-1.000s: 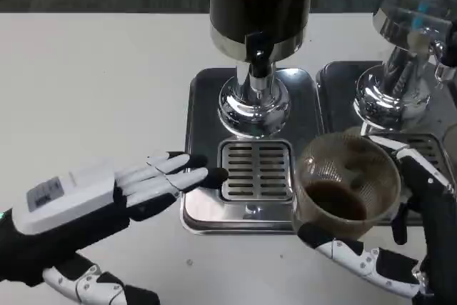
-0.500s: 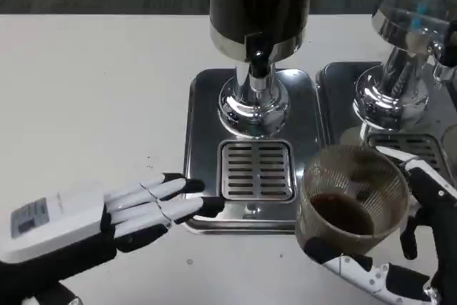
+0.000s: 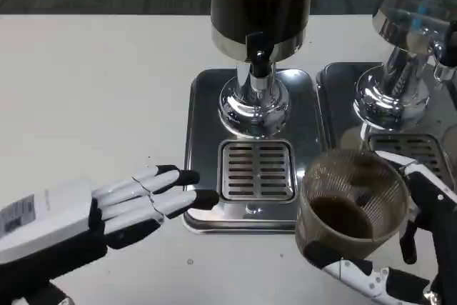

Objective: Grasp the cup under the faucet to collect the drink, then remove the cup.

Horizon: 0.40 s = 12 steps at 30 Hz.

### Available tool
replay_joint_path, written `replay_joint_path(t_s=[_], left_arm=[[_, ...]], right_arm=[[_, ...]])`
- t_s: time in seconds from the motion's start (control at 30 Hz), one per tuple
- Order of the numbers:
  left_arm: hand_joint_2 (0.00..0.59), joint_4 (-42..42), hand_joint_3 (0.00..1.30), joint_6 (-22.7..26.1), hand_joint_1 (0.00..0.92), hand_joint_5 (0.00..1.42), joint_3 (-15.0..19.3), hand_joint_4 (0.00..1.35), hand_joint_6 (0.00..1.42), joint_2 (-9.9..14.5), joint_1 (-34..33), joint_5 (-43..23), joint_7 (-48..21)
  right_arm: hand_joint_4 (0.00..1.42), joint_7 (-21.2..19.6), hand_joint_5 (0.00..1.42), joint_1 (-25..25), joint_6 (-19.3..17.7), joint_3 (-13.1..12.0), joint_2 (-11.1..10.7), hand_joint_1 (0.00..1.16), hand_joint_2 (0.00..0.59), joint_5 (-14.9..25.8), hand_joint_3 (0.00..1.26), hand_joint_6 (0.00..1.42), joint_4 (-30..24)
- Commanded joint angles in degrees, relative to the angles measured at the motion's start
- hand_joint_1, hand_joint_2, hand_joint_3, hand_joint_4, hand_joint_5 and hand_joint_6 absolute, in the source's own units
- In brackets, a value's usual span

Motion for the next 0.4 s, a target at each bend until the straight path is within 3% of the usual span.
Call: replay_joint_path(t_s=[0.03,0.4], left_arm=[[0.117,-0.59,0.03,-0.15,0.000,0.00,-0.59,0.00,0.00,0.96,0.15,0.38,0.94],[0.117,-0.68,0.04,-0.25,0.000,0.00,-0.74,0.00,0.00,0.95,0.46,0.30,1.06]], right_arm=[[0.82,-0.20,1.02,-0.10,-2.43,-0.36,0.64,0.93,0.125,0.81,0.73,1.38,-2.10],[0.82,-0.19,1.03,-0.39,-2.64,-0.59,0.65,0.93,0.125,1.05,0.75,1.40,-1.88]])
